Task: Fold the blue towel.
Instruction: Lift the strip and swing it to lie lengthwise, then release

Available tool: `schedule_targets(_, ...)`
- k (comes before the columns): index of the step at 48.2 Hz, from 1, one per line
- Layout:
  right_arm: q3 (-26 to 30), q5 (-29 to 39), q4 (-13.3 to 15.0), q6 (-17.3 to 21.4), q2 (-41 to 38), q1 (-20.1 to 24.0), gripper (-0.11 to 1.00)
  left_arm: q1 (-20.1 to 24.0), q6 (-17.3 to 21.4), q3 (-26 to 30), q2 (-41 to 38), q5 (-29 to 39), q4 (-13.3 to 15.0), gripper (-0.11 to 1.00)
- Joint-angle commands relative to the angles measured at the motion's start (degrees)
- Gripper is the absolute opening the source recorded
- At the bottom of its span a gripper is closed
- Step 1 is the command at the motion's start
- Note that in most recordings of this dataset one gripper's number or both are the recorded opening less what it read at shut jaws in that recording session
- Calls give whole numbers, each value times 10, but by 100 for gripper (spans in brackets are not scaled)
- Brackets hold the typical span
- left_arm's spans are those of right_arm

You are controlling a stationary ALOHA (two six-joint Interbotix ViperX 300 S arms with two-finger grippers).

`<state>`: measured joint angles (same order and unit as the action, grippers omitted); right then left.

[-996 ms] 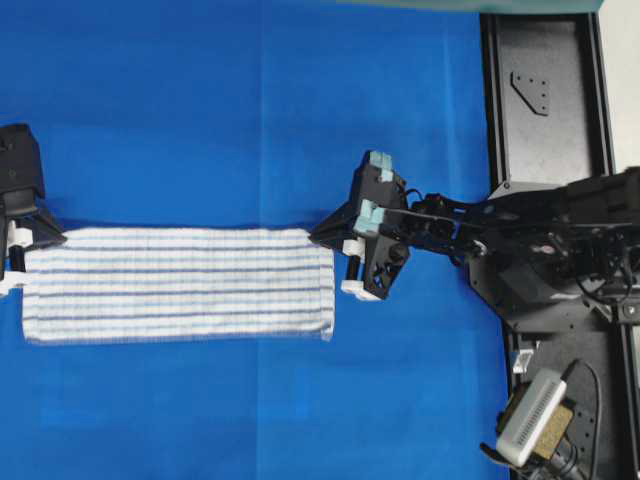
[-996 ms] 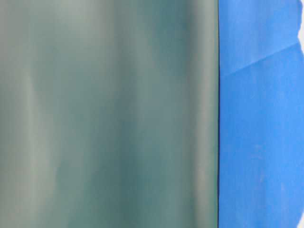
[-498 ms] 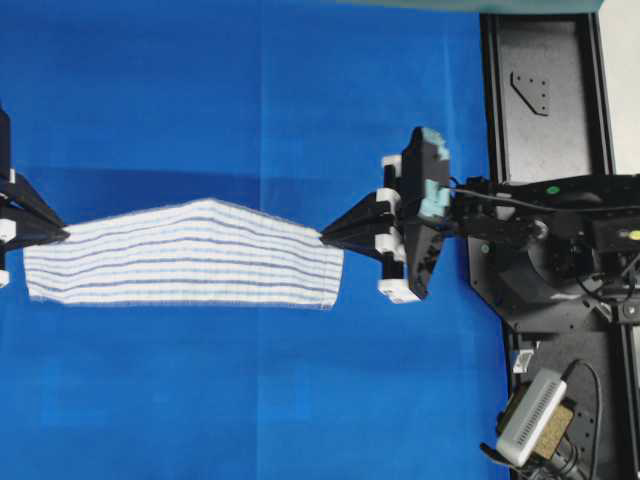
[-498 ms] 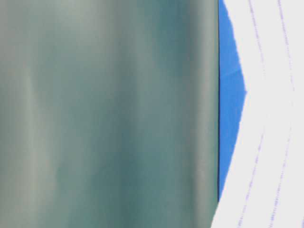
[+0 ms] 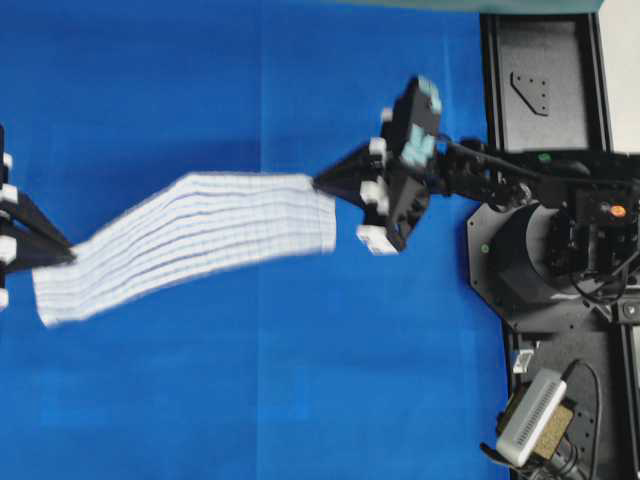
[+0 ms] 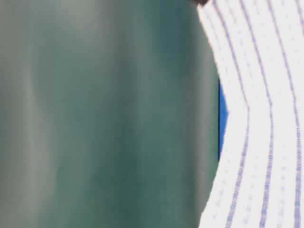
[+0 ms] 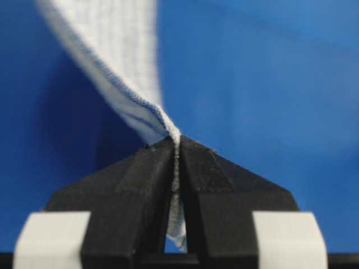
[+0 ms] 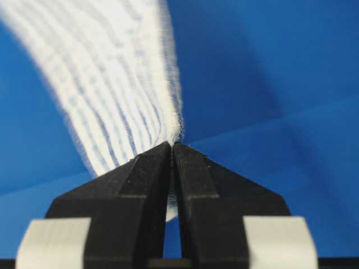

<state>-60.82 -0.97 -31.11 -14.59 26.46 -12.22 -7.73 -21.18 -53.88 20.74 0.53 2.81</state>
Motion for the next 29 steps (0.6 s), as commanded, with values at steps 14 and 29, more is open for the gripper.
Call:
schedule_targets(14,115,-3,71,-4,-105,-97,14,-36,-29,62,-75,-91,1,2)
schedule_targets(29,224,0,120,-5,-196,-121,14,-29,-28,146,-149,-104,1,2)
